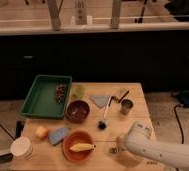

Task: Place fork in purple bowl

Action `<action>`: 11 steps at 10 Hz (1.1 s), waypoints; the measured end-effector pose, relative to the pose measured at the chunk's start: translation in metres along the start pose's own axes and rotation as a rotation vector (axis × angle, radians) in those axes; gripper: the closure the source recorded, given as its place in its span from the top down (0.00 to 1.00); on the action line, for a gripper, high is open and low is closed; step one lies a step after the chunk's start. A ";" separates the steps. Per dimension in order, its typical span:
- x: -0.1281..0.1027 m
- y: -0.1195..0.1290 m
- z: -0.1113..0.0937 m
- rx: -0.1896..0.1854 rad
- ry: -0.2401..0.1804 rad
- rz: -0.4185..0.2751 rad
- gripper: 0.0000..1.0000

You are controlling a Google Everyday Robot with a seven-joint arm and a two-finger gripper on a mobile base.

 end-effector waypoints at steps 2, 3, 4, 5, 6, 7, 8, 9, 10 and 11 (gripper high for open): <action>0.000 0.001 -0.001 -0.001 0.000 0.001 0.80; 0.000 0.000 -0.002 0.000 0.000 0.000 0.80; 0.000 0.001 -0.002 -0.001 0.000 0.001 0.80; -0.002 0.000 -0.002 -0.005 -0.005 -0.015 0.78; -0.009 -0.003 -0.003 -0.012 -0.012 -0.051 0.70; -0.016 -0.007 -0.003 -0.021 -0.020 -0.071 0.60; -0.019 -0.010 -0.004 -0.026 -0.026 -0.081 0.50; -0.018 -0.009 -0.004 -0.028 -0.027 -0.080 0.40; -0.018 -0.009 -0.007 -0.027 -0.026 -0.080 0.29; -0.018 -0.009 -0.009 -0.027 -0.026 -0.080 0.20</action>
